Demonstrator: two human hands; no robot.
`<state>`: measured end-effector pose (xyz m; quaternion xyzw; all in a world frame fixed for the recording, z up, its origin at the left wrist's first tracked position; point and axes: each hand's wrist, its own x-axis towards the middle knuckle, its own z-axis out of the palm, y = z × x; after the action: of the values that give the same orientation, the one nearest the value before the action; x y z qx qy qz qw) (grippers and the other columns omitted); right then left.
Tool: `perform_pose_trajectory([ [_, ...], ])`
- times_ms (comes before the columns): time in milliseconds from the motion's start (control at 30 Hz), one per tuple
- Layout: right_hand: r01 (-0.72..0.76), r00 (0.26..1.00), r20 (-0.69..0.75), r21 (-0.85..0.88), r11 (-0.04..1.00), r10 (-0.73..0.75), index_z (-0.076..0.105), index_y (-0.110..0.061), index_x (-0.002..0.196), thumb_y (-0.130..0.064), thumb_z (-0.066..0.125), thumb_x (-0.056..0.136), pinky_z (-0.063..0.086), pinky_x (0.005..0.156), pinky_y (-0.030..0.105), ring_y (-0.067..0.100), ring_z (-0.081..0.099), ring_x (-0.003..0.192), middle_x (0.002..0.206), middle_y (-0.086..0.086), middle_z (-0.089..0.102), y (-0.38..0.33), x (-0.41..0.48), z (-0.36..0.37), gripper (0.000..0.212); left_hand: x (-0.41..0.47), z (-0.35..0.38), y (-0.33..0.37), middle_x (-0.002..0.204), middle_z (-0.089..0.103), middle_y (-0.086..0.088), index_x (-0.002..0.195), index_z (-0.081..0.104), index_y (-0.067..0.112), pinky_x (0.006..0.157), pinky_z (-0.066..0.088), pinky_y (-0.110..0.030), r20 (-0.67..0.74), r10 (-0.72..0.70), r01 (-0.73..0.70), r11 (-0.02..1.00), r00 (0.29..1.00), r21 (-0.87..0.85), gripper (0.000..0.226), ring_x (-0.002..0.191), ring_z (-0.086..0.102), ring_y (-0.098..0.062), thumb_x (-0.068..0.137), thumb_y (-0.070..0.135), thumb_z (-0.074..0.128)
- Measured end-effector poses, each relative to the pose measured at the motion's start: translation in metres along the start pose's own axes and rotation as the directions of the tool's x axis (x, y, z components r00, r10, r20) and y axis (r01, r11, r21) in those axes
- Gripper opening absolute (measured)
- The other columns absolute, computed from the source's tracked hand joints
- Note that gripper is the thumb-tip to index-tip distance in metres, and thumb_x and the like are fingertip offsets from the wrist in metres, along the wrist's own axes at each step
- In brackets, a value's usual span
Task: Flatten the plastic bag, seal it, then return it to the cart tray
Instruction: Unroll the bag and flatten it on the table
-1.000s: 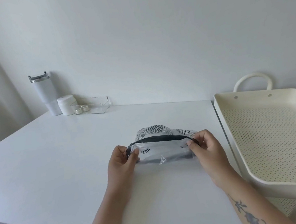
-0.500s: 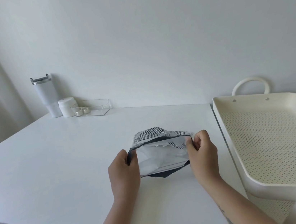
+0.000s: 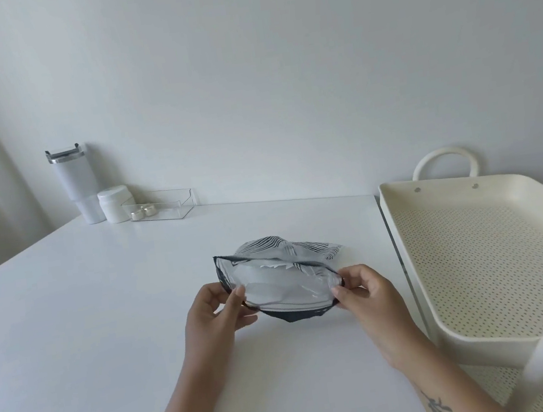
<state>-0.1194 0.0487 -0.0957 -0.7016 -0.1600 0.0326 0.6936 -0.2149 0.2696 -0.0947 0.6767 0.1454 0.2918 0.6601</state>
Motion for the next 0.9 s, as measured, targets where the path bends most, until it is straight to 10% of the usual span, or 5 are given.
perform_pose_trajectory([
  [167,0.093,0.973,-0.186,-0.238,0.967,-0.139,0.053,-0.021,0.077,-0.004,0.060,0.085,0.057,0.058,0.042,0.031,0.063,0.062,0.072,0.009,0.060,-0.002,0.003,0.008,0.020,-0.001,0.008,-0.004,0.061,0.071,-0.006,0.068,0.039,0.023,0.059,0.051,-0.037,-0.121,-0.038,0.068,0.966,0.992,0.251,0.026,0.055,0.070,-0.021,0.084,0.027,0.059],
  [333,0.078,0.937,-0.292,-0.365,0.928,-0.194,0.047,-0.015,0.083,-0.008,0.054,0.088,0.053,0.063,0.048,0.035,0.062,0.070,0.081,0.014,0.058,-0.002,0.009,0.010,0.011,-0.003,0.021,0.000,0.083,0.061,0.019,0.086,0.040,0.044,0.053,0.054,-0.040,-0.145,0.062,0.003,0.911,0.987,0.412,0.024,0.051,0.066,-0.015,0.082,0.025,0.054],
  [567,-0.003,0.985,-0.171,-0.064,0.998,-0.008,0.059,-0.031,0.106,-0.021,0.076,0.079,0.045,0.058,0.005,-0.003,0.065,0.079,0.104,-0.012,0.063,-0.004,-0.001,0.008,0.033,-0.008,0.019,0.006,0.090,0.056,0.016,0.125,0.037,0.056,0.055,0.050,-0.029,-0.197,0.211,-0.094,0.874,0.958,0.477,0.056,0.059,0.062,-0.010,0.083,0.022,0.053],
  [700,-0.011,0.992,-0.125,-0.053,0.999,0.005,0.062,-0.030,0.102,-0.015,0.071,0.083,0.045,0.060,0.006,0.000,0.067,0.084,0.105,-0.011,0.067,-0.002,-0.004,0.009,0.026,-0.009,0.020,0.007,0.080,0.061,0.010,0.094,0.049,0.043,0.051,0.045,-0.030,-0.221,0.257,-0.114,0.854,0.941,0.508,0.010,0.058,0.058,-0.007,0.090,0.034,0.050],
  [900,-0.046,0.965,-0.262,-0.256,0.966,-0.023,0.062,-0.025,0.084,-0.010,0.062,0.086,0.042,0.049,0.017,0.009,0.063,0.067,0.077,-0.009,0.068,0.002,0.000,0.006,0.015,-0.012,0.021,0.009,0.081,0.062,0.013,0.079,0.042,0.037,0.053,0.045,-0.032,-0.299,0.288,-0.067,0.813,0.910,0.578,0.016,0.069,0.058,0.000,0.093,0.036,0.049],
])
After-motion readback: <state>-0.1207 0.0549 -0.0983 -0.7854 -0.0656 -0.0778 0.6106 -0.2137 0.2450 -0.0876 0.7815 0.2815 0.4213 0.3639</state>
